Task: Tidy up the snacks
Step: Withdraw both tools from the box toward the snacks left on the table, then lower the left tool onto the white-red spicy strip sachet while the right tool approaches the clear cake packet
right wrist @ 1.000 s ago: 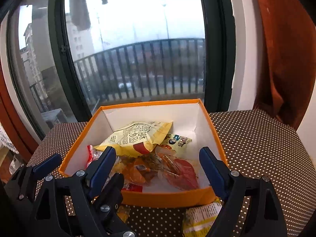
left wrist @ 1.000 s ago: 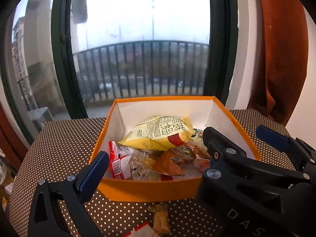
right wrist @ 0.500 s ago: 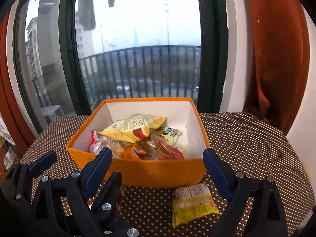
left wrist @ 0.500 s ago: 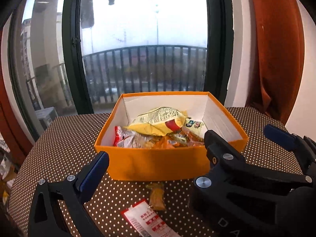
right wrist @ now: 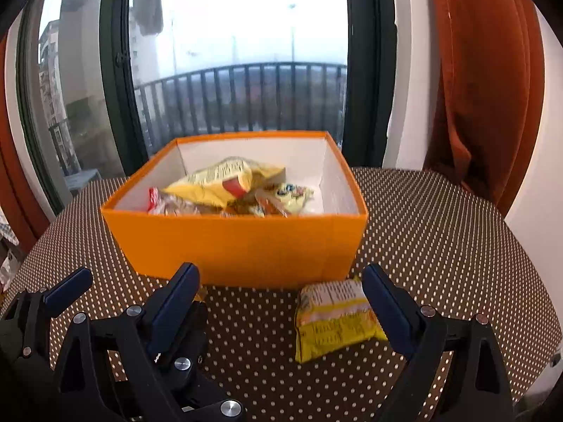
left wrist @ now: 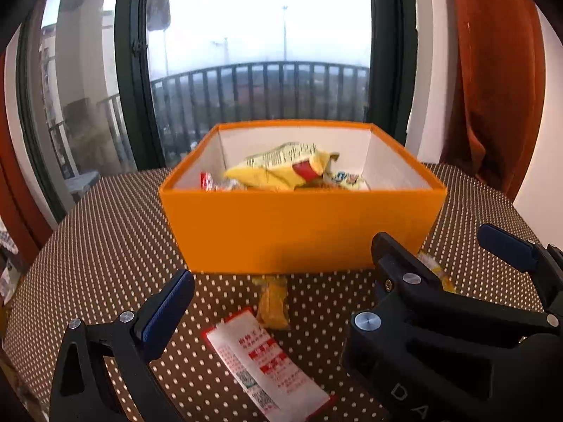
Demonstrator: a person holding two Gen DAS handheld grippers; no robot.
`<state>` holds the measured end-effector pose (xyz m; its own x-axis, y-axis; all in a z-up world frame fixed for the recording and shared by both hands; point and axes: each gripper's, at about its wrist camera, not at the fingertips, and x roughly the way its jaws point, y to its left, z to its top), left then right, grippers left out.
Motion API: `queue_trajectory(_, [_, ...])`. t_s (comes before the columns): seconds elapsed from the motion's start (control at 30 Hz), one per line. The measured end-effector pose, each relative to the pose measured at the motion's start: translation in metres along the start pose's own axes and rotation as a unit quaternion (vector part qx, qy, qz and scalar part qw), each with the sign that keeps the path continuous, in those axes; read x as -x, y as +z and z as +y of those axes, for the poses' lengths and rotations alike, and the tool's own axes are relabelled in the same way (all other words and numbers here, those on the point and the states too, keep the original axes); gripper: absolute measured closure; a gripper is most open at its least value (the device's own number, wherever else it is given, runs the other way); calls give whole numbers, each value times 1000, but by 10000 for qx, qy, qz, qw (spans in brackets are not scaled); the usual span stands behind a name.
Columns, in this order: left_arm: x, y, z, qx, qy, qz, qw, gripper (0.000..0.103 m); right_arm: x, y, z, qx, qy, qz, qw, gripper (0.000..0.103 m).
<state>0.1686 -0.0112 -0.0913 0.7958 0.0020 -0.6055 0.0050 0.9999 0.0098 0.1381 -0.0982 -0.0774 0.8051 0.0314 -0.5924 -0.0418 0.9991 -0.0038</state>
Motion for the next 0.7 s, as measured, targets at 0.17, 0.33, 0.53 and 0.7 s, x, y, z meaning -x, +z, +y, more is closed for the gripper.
queue_trajectory(0.17, [-11, -23, -3, 109, 21, 165, 9998, 1, -14, -22, -3, 29, -45, 173, 9998, 8])
queue_trajectory(0.33, [-25, -43, -9, 66, 36, 452, 9989, 1, -28, -38, -10, -51, 5, 383, 9993, 8])
queue_trajectory(0.53, [-46, -57, -12, 136, 328, 780, 9963, 1, -44, -49, -23, -244, 59, 616, 9978, 8])
queue_trajectory(0.7, [-57, -64, -9, 261, 395, 1022, 9936, 1, -59, -57, -26, -245, 51, 839, 9962, 8])
